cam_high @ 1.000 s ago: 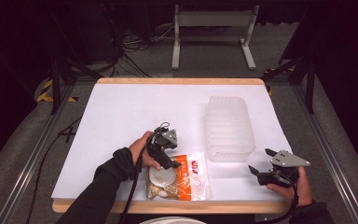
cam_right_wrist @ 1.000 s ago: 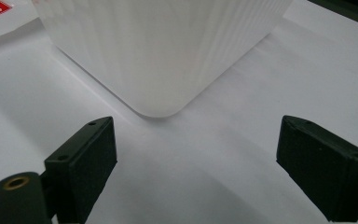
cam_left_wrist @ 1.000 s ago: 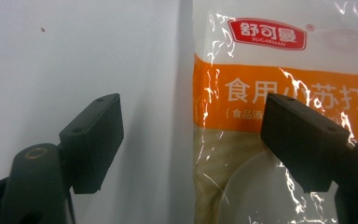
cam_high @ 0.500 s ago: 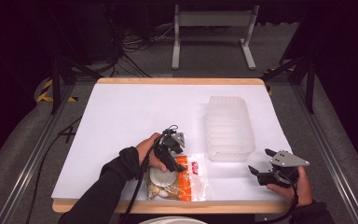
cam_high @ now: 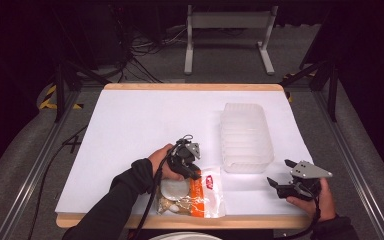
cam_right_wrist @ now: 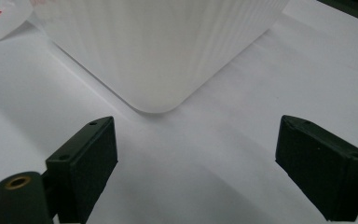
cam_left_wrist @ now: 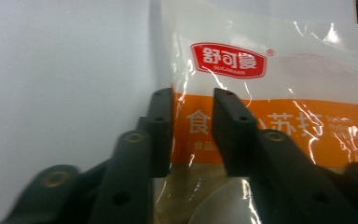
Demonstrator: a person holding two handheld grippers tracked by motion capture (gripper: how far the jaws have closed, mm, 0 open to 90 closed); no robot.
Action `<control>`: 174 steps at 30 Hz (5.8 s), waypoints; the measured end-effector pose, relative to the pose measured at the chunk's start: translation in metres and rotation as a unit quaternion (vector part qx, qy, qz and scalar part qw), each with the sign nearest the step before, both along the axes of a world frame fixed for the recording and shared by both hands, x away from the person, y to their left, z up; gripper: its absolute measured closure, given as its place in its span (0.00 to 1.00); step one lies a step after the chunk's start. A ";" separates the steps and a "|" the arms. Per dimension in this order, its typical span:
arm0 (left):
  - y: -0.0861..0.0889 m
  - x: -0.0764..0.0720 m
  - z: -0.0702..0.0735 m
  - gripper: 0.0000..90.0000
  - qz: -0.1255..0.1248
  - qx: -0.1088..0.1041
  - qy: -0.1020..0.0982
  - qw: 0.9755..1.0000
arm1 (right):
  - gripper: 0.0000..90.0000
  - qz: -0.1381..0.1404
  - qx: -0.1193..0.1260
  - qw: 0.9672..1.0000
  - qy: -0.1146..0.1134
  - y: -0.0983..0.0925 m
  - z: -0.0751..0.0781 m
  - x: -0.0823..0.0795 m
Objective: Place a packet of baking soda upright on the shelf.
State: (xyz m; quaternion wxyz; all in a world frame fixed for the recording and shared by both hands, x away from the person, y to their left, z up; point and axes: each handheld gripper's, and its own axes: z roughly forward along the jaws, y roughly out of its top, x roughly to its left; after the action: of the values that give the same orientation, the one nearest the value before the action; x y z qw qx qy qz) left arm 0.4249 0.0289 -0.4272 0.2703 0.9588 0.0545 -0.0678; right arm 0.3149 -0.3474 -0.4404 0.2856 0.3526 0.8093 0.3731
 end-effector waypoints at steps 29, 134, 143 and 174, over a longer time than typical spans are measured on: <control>0.107 0.014 0.014 1.00 0.159 -0.072 -0.035 0.984 | 0.15 -0.007 0.000 1.000 -0.003 -0.003 0.001 0.000; 0.118 -0.043 0.087 1.00 0.180 -0.292 -0.171 0.924 | 0.15 -0.017 0.013 1.000 -0.015 -0.006 0.004 0.000; 0.103 -0.039 0.095 1.00 0.178 -0.322 -0.170 0.914 | 0.15 -0.018 0.013 1.000 -0.015 -0.006 0.004 0.001; 0.070 -0.024 0.110 1.00 0.167 -0.349 -0.178 0.905 | 0.15 -0.016 0.025 0.999 -0.023 -0.009 0.005 -0.001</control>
State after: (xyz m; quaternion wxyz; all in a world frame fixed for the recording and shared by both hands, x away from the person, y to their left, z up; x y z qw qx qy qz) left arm 0.4005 0.0984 -0.3173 0.6005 0.7760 0.1376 0.1352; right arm 0.3141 -0.3562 -0.4353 0.3009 0.3635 0.7875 0.3965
